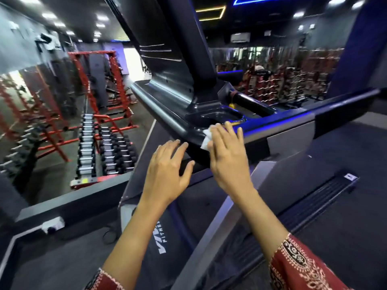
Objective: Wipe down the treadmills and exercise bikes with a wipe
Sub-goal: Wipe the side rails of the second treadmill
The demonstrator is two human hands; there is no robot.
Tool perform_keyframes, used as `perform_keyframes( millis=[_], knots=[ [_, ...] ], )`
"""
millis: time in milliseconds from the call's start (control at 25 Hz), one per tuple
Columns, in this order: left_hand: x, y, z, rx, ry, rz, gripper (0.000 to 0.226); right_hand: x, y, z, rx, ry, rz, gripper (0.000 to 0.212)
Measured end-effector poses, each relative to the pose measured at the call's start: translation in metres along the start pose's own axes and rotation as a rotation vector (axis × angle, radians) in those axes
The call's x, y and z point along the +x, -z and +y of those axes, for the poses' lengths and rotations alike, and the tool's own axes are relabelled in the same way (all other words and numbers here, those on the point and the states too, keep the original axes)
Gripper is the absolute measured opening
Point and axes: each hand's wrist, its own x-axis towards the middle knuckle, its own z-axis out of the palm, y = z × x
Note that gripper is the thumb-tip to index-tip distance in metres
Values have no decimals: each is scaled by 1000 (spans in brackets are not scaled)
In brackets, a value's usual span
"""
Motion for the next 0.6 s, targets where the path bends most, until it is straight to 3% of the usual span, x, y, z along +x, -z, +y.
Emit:
perform_keyframes(
  millis=[160,320,400,520,600],
  knots=[
    [6,-11,-5,-81,41,35,54,7,-11,-12,-88,217,-59,40],
    [12,-20,3,-163,-35,74,51,4,15,36,-154,-138,21,36],
    [13,-27,5,-177,-65,39,51,10,15,33,-117,-189,10,34],
    [13,-30,4,-187,-56,29,52,10,1,2,-40,72,-77,39],
    [13,-29,5,-177,-57,40,52,8,5,12,-21,136,-104,42]
  ],
)
